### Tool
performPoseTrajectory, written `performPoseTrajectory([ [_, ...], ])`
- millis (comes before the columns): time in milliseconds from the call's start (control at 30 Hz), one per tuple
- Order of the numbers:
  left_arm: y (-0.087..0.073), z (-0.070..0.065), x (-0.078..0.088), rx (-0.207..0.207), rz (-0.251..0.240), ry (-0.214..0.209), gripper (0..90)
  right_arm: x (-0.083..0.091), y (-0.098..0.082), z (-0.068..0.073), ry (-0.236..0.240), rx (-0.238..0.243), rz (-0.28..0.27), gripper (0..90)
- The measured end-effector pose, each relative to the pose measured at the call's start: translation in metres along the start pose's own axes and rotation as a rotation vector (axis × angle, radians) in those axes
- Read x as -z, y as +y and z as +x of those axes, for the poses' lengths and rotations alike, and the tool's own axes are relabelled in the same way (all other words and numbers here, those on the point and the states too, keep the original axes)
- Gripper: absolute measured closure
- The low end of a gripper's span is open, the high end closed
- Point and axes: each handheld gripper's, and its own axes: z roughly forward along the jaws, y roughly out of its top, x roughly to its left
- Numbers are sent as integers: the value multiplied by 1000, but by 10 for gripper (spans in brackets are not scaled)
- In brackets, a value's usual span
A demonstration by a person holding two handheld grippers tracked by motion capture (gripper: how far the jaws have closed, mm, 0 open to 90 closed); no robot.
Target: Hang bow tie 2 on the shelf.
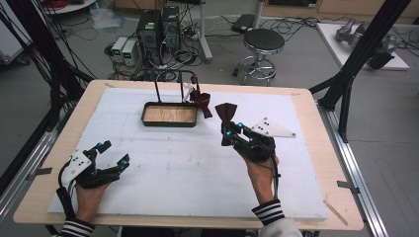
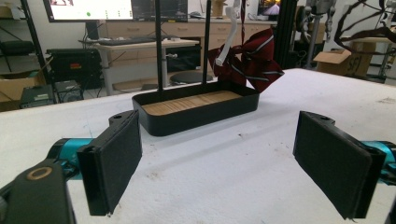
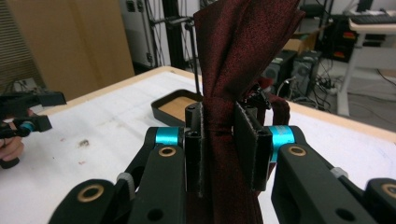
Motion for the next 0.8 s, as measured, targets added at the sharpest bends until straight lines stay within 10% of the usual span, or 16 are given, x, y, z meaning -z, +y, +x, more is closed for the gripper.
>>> performPoseTrajectory([
  [800,0,0,-1,4,-2,-2,158,-38,39,4,53,30,-86,742],
])
